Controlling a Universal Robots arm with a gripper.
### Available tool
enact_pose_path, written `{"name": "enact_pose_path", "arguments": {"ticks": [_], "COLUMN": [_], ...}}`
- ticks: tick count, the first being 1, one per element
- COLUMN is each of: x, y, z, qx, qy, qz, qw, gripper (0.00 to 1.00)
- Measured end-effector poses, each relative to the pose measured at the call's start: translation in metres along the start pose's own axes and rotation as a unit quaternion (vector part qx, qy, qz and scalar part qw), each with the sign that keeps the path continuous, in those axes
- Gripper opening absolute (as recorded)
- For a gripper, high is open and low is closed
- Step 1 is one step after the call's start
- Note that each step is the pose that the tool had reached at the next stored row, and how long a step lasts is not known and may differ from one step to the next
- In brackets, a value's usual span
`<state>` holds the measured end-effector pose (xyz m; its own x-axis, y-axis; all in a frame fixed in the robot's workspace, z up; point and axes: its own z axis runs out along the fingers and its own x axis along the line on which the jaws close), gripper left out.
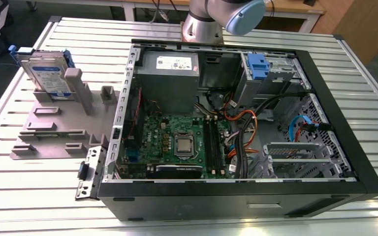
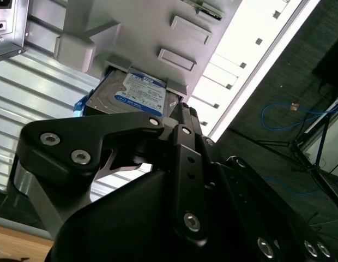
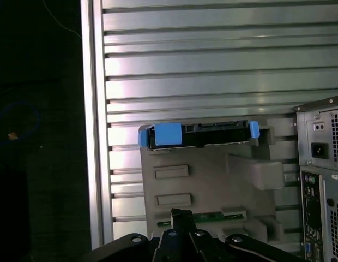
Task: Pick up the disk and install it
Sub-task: 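Reach for the disk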
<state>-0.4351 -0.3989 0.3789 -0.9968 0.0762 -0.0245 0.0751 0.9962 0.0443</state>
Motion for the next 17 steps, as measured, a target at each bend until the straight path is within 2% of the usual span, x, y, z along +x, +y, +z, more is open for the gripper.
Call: {"name": "enact_pose_path", "arguments": {"ticks": [17], "x": [0.0068], "y": [-0.0005], "z": [-0.0001], "qx": [0.0000], "qy": [0.0000], "qz": [0.000], "qw": [1.00000], "gripper": [0.11]}}
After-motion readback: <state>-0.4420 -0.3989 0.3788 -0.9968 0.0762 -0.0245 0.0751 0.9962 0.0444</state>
